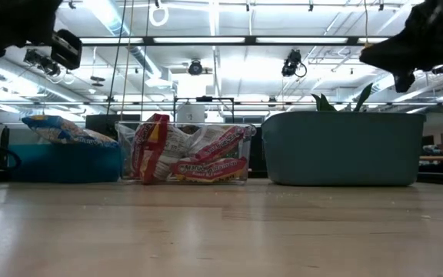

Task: Sort Maruchan noodles
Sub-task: Return to Home Position

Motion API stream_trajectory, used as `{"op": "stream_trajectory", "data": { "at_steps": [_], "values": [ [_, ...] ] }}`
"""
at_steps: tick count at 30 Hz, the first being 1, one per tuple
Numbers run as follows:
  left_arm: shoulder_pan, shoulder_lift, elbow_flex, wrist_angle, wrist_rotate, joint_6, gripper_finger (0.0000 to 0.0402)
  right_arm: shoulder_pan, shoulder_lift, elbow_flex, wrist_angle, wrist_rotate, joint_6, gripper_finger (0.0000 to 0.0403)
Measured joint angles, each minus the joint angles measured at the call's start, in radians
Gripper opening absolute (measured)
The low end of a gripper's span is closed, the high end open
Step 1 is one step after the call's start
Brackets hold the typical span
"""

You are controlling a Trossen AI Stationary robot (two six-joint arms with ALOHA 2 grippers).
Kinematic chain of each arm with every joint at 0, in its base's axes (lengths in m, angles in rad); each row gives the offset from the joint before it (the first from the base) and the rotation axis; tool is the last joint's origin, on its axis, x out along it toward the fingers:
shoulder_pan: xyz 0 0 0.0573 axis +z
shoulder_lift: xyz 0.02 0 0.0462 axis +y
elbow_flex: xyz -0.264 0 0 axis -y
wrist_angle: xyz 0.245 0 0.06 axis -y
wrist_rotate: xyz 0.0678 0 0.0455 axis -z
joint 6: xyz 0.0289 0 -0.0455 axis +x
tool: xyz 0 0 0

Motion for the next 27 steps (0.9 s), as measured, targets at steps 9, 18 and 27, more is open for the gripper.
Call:
{"op": "stream_trajectory", "data": {
  "at_steps": [9, 18, 27],
  "values": [
    [0.000, 0.004, 0.000, -0.010, -0.189, -0.016, 0.0013, 0.000, 0.007, -0.006, 0.040, 0.122, 0.077, 0.0072],
    [0.000, 0.005, 0.000, -0.010, -0.190, -0.016, 0.0013, 0.000, 0.007, -0.006, 0.040, 0.121, 0.035, 0.0072],
    [0.000, 0.005, -0.001, -0.010, -0.191, -0.016, 0.0013, 0.000, 0.007, -0.006, 0.040, 0.121, 0.034, 0.0071]
  ]
}}
